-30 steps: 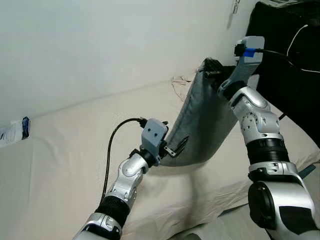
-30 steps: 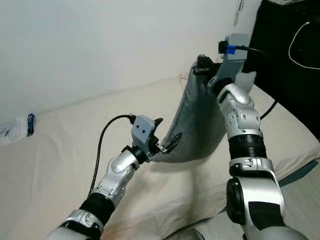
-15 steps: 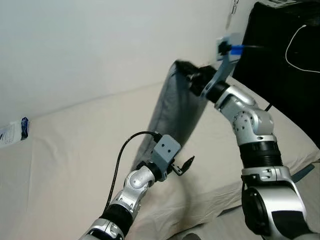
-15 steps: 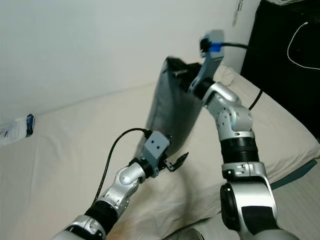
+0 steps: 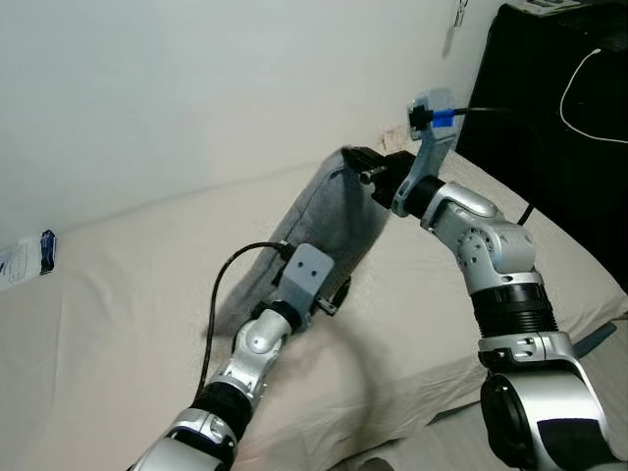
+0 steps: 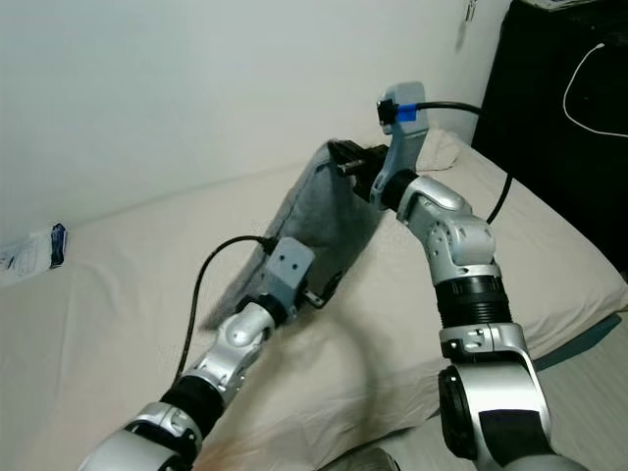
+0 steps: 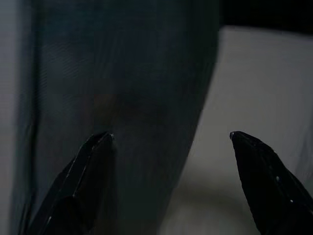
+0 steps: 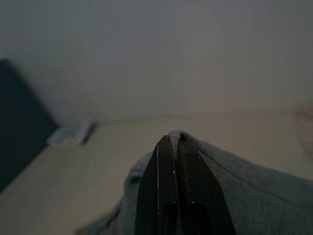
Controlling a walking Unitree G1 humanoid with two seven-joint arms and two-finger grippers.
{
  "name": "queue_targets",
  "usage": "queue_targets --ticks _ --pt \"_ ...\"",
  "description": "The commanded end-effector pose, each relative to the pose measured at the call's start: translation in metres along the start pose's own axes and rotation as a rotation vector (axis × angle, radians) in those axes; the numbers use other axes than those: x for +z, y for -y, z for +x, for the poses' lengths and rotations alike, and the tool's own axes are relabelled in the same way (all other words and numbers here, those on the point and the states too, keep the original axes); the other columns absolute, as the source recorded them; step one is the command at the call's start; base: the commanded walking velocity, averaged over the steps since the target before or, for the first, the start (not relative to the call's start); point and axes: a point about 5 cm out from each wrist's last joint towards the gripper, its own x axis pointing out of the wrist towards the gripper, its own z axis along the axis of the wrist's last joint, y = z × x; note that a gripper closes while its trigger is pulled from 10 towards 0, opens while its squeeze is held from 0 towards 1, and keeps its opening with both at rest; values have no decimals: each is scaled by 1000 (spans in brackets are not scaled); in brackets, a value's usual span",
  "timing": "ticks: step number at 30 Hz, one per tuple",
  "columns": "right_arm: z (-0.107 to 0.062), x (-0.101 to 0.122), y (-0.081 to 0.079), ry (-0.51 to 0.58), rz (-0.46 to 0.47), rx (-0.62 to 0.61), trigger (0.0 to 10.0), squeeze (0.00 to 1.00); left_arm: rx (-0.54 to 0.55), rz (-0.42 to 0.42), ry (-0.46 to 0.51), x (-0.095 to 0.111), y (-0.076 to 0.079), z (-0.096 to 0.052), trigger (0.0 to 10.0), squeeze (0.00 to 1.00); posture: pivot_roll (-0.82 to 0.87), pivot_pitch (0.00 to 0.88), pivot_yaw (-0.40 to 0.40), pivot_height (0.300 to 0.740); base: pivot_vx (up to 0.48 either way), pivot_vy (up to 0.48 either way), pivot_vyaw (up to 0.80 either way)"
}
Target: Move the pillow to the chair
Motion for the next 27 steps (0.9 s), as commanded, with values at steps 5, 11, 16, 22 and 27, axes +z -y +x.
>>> queue_targets --ticks 5,11,16,22,27 --pt "-7 -36 11 -12 87 -137 0 0 133 -73 -375 -86 -28 -69 10000 0 -255 31 16 740 0 0 0" --pt "-4 -63 -14 -91 86 -32 0 0 397 -283 -628 -136 -47 -139 10000 0 -236 39 31 740 0 0 0" --pt "-1 -92 -25 -171 103 -38 10000 0 507 -379 -737 -155 -42 -170 10000 0 -220 49 34 740 0 0 0" --pt "-9 -138 -31 -286 110 -71 10000 0 488 -427 -830 -166 -18 -180 10000 0 -204 48 35 740 0 0 0" --pt "-17 -164 -38 -350 127 -70 10000 0 473 -451 -893 -172 -6 -186 10000 0 -206 46 38 740 0 0 0"
